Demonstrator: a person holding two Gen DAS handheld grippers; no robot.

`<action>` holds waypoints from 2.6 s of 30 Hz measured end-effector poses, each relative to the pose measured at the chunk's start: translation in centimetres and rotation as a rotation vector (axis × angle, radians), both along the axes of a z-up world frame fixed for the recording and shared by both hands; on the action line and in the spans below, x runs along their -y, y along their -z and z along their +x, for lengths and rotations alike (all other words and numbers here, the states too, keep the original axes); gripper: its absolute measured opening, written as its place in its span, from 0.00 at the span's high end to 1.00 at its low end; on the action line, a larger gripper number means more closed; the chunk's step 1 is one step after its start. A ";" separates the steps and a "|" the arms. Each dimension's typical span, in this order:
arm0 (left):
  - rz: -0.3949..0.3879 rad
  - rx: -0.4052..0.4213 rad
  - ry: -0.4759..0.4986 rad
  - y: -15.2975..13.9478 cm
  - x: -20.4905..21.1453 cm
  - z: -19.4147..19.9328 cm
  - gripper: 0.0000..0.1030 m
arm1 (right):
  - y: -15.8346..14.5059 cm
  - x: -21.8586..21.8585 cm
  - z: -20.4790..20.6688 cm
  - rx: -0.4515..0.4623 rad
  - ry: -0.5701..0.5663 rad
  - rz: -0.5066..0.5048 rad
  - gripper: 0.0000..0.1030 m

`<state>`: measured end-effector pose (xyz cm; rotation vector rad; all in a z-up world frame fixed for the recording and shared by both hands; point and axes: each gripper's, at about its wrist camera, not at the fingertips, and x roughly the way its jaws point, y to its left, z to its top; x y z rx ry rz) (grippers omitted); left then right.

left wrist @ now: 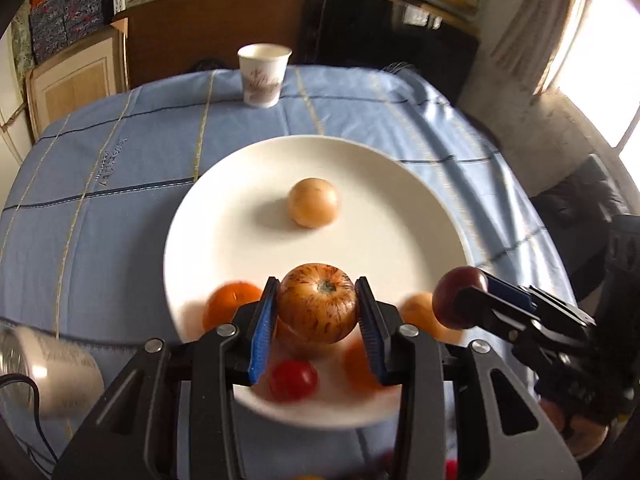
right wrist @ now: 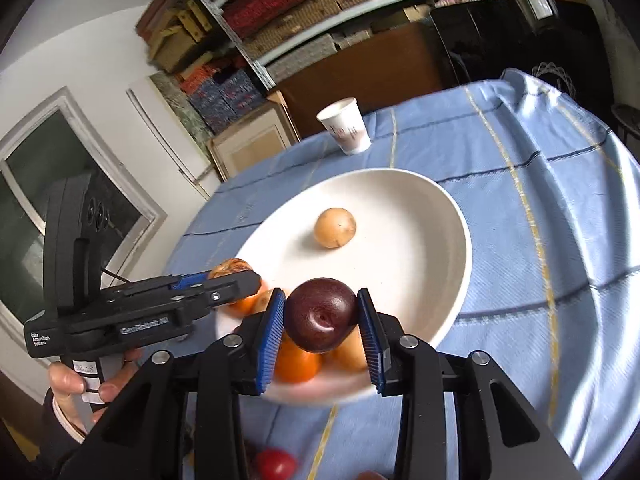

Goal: Organize fruits
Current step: 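Carry the plum and the striped apple over the white plate, then open both tools to drop the plum and apple into the plate, then grasp a red tomato with the right tool while the left tool grasps a dark brown fruit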

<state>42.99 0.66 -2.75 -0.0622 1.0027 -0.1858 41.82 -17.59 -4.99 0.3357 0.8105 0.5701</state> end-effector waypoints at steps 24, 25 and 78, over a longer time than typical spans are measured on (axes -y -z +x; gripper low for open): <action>0.058 0.309 0.039 -2.9 -1.2 -19.4 0.06 | -0.6 6.7 -16.3 0.157 0.095 -0.177 0.04; 0.068 0.328 0.036 -2.6 -1.4 -20.8 0.05 | -0.2 6.7 -17.0 0.156 0.090 -0.190 0.04; 0.063 0.102 -0.028 5.5 -5.9 -23.1 0.46 | 1.3 3.3 -22.6 0.215 -0.015 -0.215 0.70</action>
